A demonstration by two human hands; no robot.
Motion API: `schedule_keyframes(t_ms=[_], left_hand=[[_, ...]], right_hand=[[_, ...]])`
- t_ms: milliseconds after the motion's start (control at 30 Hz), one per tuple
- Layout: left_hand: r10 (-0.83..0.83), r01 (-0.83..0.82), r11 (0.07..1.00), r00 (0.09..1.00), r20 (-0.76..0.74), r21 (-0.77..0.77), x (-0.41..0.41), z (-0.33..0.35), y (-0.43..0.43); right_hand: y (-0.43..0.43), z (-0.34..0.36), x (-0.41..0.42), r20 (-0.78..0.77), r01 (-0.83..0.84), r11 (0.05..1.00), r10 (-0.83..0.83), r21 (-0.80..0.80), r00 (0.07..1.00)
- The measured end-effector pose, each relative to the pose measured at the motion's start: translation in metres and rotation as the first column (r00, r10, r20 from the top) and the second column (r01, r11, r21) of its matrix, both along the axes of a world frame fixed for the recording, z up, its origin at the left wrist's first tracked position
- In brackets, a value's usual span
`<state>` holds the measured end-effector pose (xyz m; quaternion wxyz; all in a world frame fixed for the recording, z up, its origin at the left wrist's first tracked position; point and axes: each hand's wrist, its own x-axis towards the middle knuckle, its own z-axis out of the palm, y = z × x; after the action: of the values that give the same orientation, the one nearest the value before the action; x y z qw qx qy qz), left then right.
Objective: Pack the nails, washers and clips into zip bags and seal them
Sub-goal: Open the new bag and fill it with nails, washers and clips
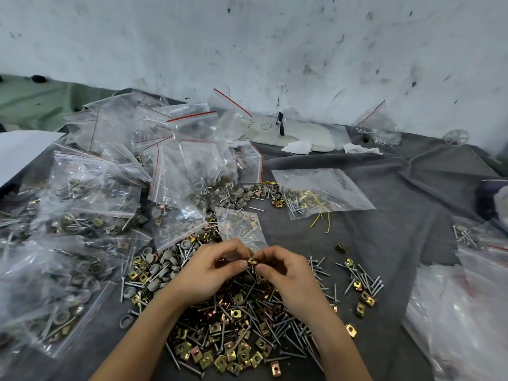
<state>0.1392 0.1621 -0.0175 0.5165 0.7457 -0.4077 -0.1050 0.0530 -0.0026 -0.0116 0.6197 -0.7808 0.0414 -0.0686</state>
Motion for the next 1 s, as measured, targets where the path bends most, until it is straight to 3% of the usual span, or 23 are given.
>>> schedule_keyframes(t_ms=[367, 733, 1000], left_hand=[[0.012, -0.012, 1.0, 0.999, -0.035, -0.009, 0.0, 0.001, -0.001], [0.002, -0.002, 1.0, 1.0, -0.001, -0.014, -0.002, 0.003, -0.001], [0.013, -0.015, 0.999, 0.999, 0.029, 0.039, -0.004, 0.005, -0.002]], right_hand=[[0.001, 0.003, 0.0, 0.012, 0.0, 1.0, 0.0, 0.008, 1.0], [0.011, -0.009, 0.005, -0.119, -0.036, 0.934, 0.083, 0.354, 0.989], [0.006, -0.003, 0.008, -0.182, -0.08, 0.908, 0.167, 0.411, 0.969]])
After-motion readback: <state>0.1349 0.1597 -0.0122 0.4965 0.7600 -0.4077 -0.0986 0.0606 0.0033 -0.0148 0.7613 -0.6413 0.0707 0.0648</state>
